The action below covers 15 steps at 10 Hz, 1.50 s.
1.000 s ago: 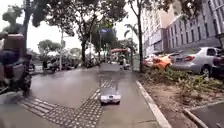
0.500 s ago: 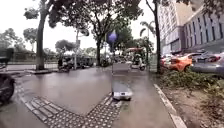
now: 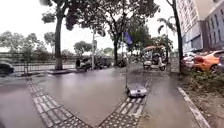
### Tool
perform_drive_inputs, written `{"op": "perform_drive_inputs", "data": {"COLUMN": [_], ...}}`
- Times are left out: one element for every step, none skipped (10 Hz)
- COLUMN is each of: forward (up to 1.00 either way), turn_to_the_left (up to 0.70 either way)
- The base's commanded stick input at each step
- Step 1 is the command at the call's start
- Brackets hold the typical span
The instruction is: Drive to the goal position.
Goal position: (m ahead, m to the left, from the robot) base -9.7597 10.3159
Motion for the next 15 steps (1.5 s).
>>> {"op": "perform_drive_inputs", "data": {"forward": [0.03,0.03,0.03,0.03,0.03,0.03,0.03,0.03,0.03,0.03,0.03,0.03,0.03,0.03,0.03], "turn_to_the_left": [0.01,0.01,0.01,0.01,0.01,0.01,0.01,0.01,0.01,0.01,0.01,0.01,0.01,0.01,0.01]}}
